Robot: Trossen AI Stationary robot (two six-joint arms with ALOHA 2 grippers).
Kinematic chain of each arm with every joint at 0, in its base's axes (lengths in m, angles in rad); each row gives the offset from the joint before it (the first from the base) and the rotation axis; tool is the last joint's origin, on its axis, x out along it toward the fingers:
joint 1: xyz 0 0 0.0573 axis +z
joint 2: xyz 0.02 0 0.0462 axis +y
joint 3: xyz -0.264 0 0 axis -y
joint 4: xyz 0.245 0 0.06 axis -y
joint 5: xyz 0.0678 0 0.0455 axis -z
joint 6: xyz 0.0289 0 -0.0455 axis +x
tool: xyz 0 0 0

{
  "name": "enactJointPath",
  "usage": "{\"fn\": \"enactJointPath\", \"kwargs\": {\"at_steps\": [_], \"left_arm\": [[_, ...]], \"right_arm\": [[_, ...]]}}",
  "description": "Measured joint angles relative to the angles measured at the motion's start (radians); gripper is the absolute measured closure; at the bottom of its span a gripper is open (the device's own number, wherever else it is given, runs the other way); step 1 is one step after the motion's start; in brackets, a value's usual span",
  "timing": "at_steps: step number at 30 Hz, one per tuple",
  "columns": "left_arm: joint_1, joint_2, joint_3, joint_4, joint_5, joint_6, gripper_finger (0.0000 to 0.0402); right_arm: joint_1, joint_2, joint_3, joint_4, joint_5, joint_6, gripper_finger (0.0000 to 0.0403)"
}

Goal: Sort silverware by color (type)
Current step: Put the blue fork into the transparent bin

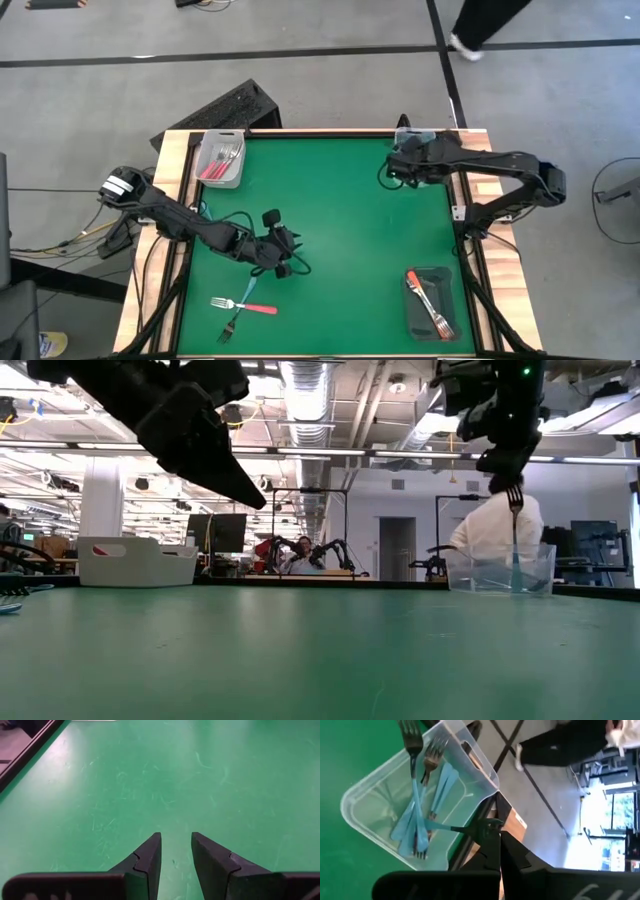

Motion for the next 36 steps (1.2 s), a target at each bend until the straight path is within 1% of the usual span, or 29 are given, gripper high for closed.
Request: {"fn": "enactJointPath", "kwargs": {"at_steps": [3, 5, 8, 12, 16, 18, 21, 24, 27, 29, 32, 34, 36], "left_arm": [[0.008, 0.000, 0.000, 0.004, 0.004, 0.000, 0.0306], [0.015, 0.000, 0.000, 0.007, 0.005, 0.000, 0.0306], [0.024, 0.000, 0.000, 0.017, 0.005, -0.006, 0.0306], [0.026, 0.000, 0.000, 0.017, 0.010, -0.022, 0.0306], [0.025, 0.000, 0.000, 0.006, 0.055, -0.027, 0.0306], [0.022, 0.000, 0.000, -0.012, 0.060, -0.036, 0.0306], [0.015, 0.000, 0.000, -0.054, 0.056, -0.055, 0.0306], [0.008, 0.000, 0.000, -0.119, 0.055, -0.088, 0.0306], [-0.010, 0.000, 0.000, -0.214, 0.062, -0.162, 0.0306], [-0.034, -0.001, 0.000, -0.301, 0.125, -0.263, 0.0306], [-0.103, -0.008, 0.000, -0.412, 0.272, -0.456, 0.0306], [-0.175, -0.008, 0.000, -0.465, 0.311, -0.561, 0.0306], [-0.248, -0.008, 0.001, -0.497, 0.326, -0.654, 0.0306]], "right_arm": [[-0.023, -0.006, 0.001, 0.042, -0.028, -0.103, 0.0391], [-0.043, -0.006, 0.001, 0.114, -0.032, -0.165, 0.0388], [-0.071, -0.001, 0.001, 0.241, -0.043, -0.234, 0.0369], [-0.118, 0.003, 0.000, 0.381, -0.072, -0.291, 0.0327], [-0.162, 0.003, -0.001, 0.448, -0.060, -0.318, 0.0273], [-0.177, 0.003, -0.001, 0.453, -0.056, -0.300, 0.0244], [-0.171, 0.003, -0.001, 0.439, -0.059, -0.213, 0.0209], [-0.122, 0.003, -0.001, 0.432, -0.093, -0.136, 0.0187], [-0.028, 0.003, -0.002, 0.438, -0.135, -0.060, 0.0180], [0.058, 0.002, -0.014, 0.471, -0.164, -0.017, 0.0180], [0.207, 0.002, -0.053, 0.604, -0.180, 0.006, 0.0181], [0.300, 0.002, -0.085, 0.727, -0.182, 0.008, 0.0181], [0.381, 0.002, -0.108, 0.838, -0.183, 0.008, 0.0181]]}}
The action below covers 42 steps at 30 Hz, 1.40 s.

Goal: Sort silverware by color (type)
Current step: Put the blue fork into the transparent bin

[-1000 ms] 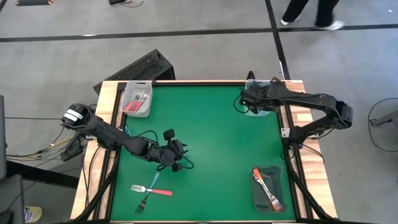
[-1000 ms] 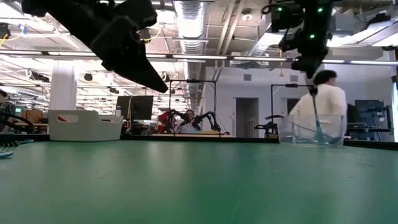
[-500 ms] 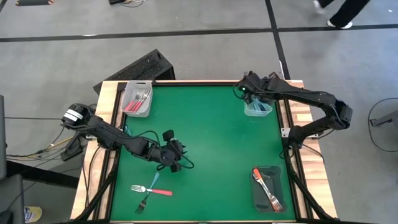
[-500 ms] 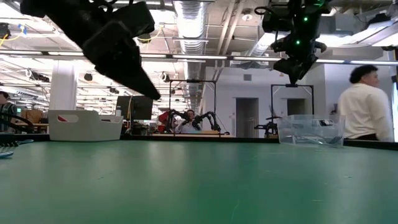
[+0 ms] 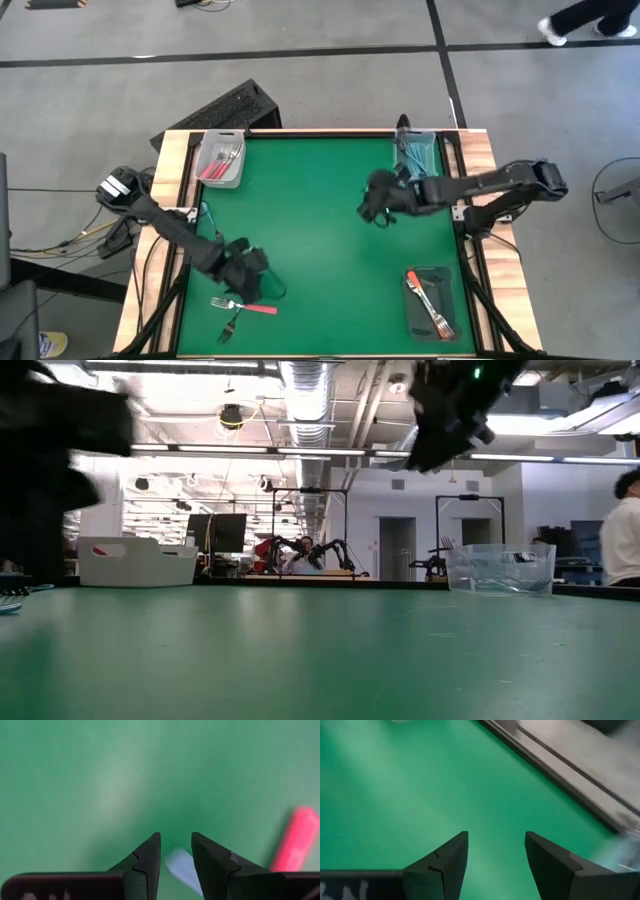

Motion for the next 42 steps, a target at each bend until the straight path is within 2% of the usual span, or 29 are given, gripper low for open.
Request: {"fn": "enactJointPath", "kwargs": {"at_steps": [2, 6, 12, 14, 19, 29, 42], "left_arm": [[-0.061, 0.000, 0.010, -0.036, 0.009, -0.076, 0.0306], [-0.142, 0.000, 0.049, -0.209, -0.047, -0.204, 0.0305], [-0.144, 0.000, 0.074, -0.530, -0.198, -0.396, 0.0305], [-0.123, -0.001, 0.058, -0.564, -0.184, -0.375, 0.0305], [-0.039, 0.000, 0.002, -0.569, -0.053, -0.288, 0.0305], [0.077, 0.000, -0.049, -0.618, -0.039, -0.246, 0.0306], [0.109, 0.000, -0.049, -0.641, -0.031, -0.194, 0.0306]], "right_arm": [[0.065, 0.000, -0.022, 0.123, 0.001, 0.000, 0.0182], [0.151, 0.000, -0.058, 0.308, 0.001, 0.003, 0.0182], [0.221, 0.067, -0.060, 0.417, 0.007, 0.043, 0.0182], [0.237, 0.107, -0.058, 0.454, 0.007, 0.044, 0.0182], [0.252, 0.196, -0.058, 0.473, 0.004, 0.073, 0.0182], [0.221, 0.324, -0.056, 0.560, -0.015, 0.079, 0.0182], [0.217, 0.327, -0.057, 0.564, -0.023, 0.067, 0.0182]]}}
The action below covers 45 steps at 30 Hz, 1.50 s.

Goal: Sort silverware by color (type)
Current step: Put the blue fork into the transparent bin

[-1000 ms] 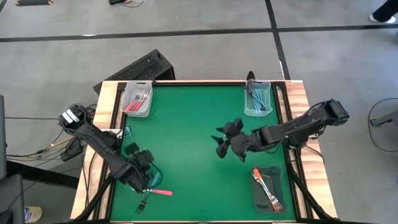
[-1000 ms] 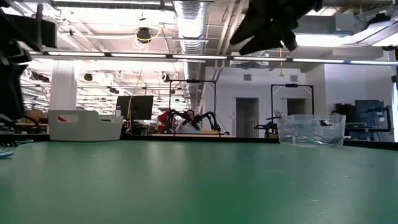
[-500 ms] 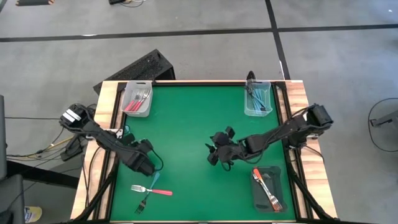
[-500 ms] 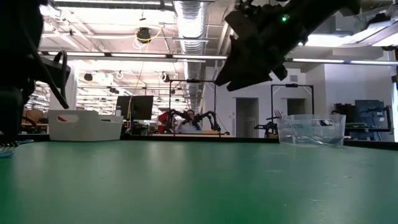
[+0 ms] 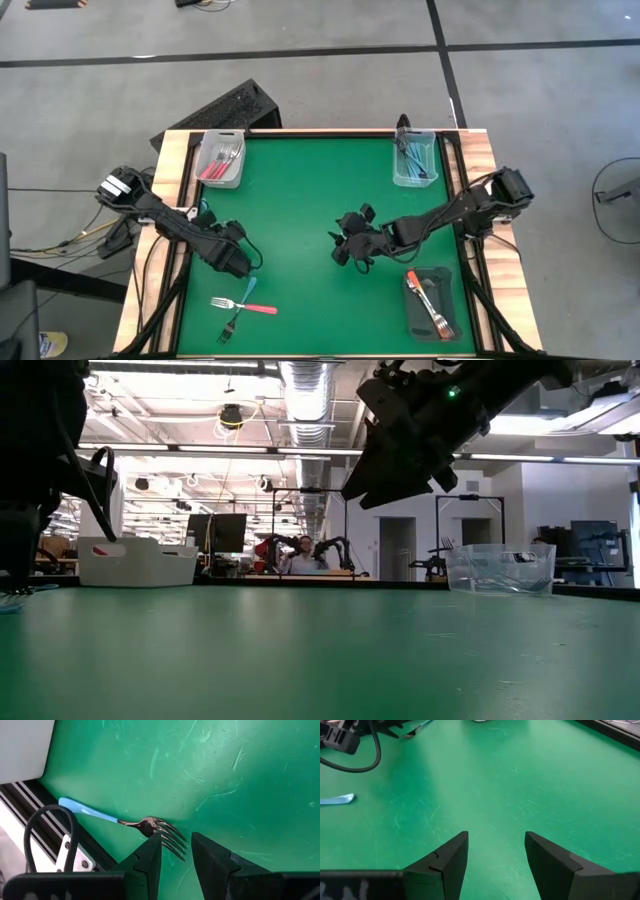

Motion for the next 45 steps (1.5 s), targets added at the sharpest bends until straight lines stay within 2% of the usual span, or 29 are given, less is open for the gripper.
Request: {"fn": "enactJointPath", "kwargs": {"at_steps": [4, 8, 18, 21, 27, 30, 33, 37, 39, 43, 45], "left_arm": [[0.000, 0.000, -0.015, 0.011, 0.010, 0.002, 0.0306], [0.000, 0.000, -0.087, 0.067, 0.078, 0.015, 0.0306], [-0.002, -0.001, -0.110, 0.087, 0.002, -0.002, 0.0309], [0.000, 0.001, -0.110, 0.092, -0.027, 0.025, 0.0328], [0.000, 0.002, -0.116, 0.123, -0.084, 0.062, 0.0391], [0.000, 0.002, -0.110, 0.169, -0.093, 0.095, 0.0393], [0.000, 0.002, -0.067, 0.208, -0.125, 0.139, 0.0396], [0.000, 0.001, 0.046, 0.235, -0.198, 0.242, 0.0399], [0.000, 0.001, 0.112, 0.245, -0.233, 0.302, 0.0401], [0.000, 0.001, 0.237, 0.327, -0.287, 0.462, 0.0400], [0.000, 0.001, 0.285, 0.386, -0.304, 0.561, 0.0400]], "right_arm": [[0.002, 0.000, 0.000, 0.001, 0.000, 0.000, 0.0182], [0.002, 0.000, 0.000, 0.001, 0.000, -0.003, 0.0182], [0.002, 0.000, 0.000, 0.002, 0.000, -0.002, 0.0182], [0.002, 0.000, 0.000, 0.002, -0.001, -0.002, 0.0182], [0.006, 0.000, 0.000, 0.005, -0.001, 0.001, 0.0182], [0.016, 0.000, 0.000, 0.023, -0.001, 0.001, 0.0182], [0.023, 0.000, 0.000, 0.078, -0.008, 0.001, 0.0182], [0.021, 0.000, 0.001, 0.169, -0.102, -0.054, 0.0182], [0.021, 0.000, 0.001, 0.204, -0.111, -0.098, 0.0182], [0.037, 0.000, 0.001, 0.273, -0.118, -0.185, 0.0182], [0.043, 0.000, 0.001, 0.309, -0.154, -0.224, 0.0182]]}}
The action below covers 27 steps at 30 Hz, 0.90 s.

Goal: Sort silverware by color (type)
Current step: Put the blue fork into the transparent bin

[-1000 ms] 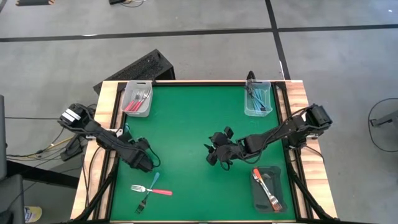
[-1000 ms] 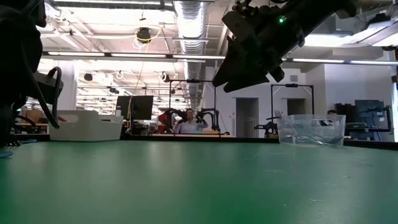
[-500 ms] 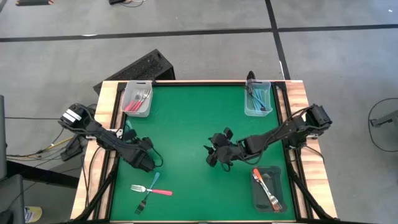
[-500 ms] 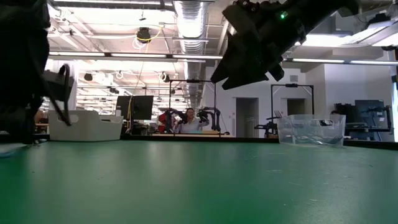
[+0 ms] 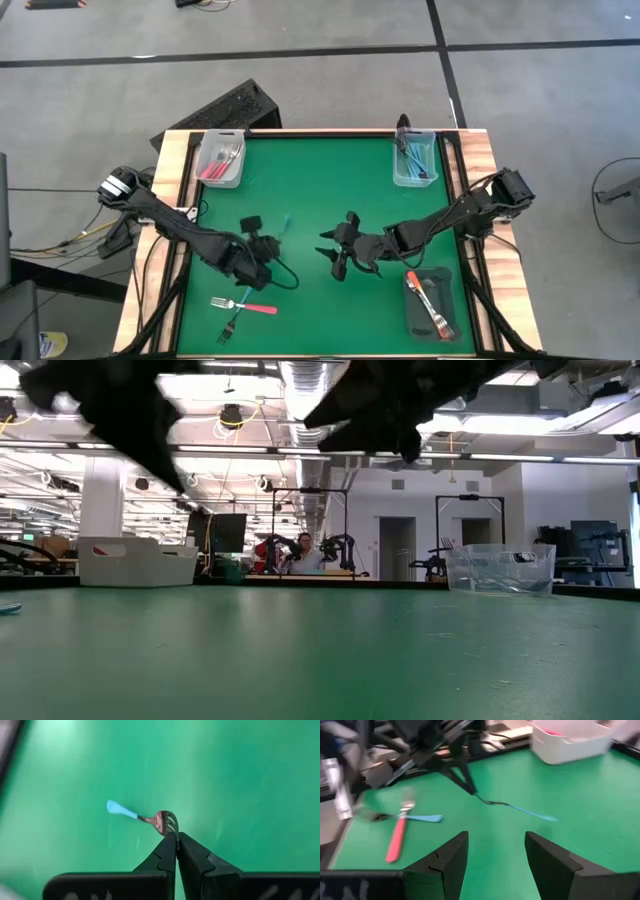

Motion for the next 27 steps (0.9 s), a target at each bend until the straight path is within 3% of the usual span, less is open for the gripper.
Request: {"fn": "enactJointPath", "kwargs": {"at_steps": [6, 12, 15, 21, 27], "left_arm": [[-0.001, 0.000, 0.072, 0.239, -0.025, 0.292, 0.0400], [0.004, -0.001, 0.075, 0.427, 0.111, 0.489, 0.0401], [0.012, -0.001, 0.075, 0.480, 0.169, 0.534, 0.0401], [0.021, -0.001, 0.075, 0.506, 0.177, 0.563, 0.0401], [0.037, -0.001, 0.075, 0.510, 0.175, 0.573, 0.0401]], "right_arm": [[0.023, 0.000, 0.000, 0.017, -0.027, -0.081, 0.0182], [0.040, 0.000, 0.000, 0.019, -0.021, -0.148, 0.0182], [0.040, 0.000, 0.000, 0.016, -0.008, -0.182, 0.0182], [0.038, 0.000, 0.000, 0.001, -0.124, -0.247, 0.0184], [0.036, 0.000, 0.000, -0.071, -0.137, -0.250, 0.0206]]}}
